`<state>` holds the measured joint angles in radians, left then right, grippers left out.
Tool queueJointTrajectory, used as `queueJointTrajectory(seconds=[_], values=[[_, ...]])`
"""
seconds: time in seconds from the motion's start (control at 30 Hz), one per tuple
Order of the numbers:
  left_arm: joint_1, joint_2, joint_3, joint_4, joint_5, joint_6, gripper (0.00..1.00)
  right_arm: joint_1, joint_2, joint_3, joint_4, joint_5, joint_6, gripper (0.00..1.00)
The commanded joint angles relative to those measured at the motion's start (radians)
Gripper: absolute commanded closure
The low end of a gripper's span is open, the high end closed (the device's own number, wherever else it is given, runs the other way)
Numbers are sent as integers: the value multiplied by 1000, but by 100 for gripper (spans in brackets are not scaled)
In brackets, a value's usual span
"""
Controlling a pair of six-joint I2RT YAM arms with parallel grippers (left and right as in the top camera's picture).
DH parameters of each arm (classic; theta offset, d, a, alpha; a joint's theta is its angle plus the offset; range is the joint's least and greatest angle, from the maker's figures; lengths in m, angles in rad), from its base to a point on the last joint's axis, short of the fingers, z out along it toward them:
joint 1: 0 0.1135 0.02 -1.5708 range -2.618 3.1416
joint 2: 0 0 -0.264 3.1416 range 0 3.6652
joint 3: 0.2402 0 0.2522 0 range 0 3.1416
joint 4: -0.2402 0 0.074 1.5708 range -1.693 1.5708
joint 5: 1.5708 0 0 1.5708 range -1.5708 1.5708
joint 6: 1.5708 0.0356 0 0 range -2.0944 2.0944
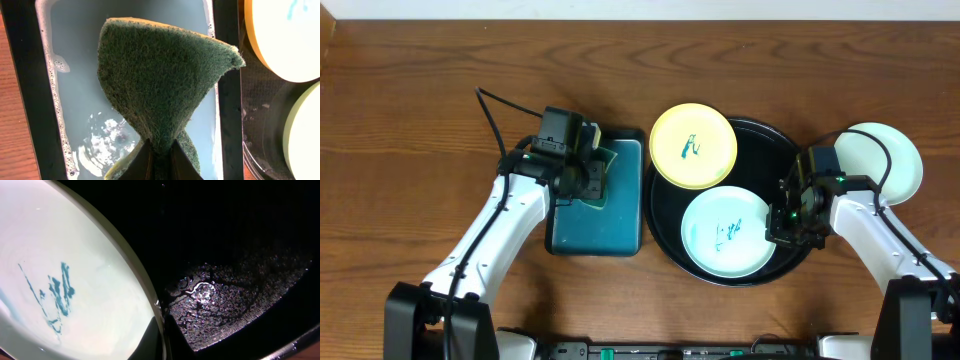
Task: Clean dirty plates on tray and stack at the side
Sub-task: 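Lift the sponge with the left gripper and carry it onto the light blue plate, then scrub the blue scribbles on the light blue plate with the sponge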
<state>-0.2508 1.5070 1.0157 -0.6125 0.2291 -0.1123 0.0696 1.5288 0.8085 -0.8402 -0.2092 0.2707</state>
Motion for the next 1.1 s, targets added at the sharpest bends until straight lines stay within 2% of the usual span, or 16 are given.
queueJointTrajectory(seconds=[0.0, 0.17, 0.3, 0.63, 1.07], values=[[-18, -11, -1, 0, -1, -28, 93, 11, -10, -5, 5, 3, 5, 99], [-109, -11, 85, -104, -16, -28, 92, 11, -10, -6, 26, 3, 6, 99], [-199, -11, 143, -106, -18, -70, 92, 11, -10, -6, 41, 3, 14, 99], [-417, 44, 145, 74, -2, -182, 92, 11, -10, -76, 81, 3, 13, 99], [-649, 294, 145, 322, 58, -282, 92, 11, -10, -199, 176, 3, 13, 99]])
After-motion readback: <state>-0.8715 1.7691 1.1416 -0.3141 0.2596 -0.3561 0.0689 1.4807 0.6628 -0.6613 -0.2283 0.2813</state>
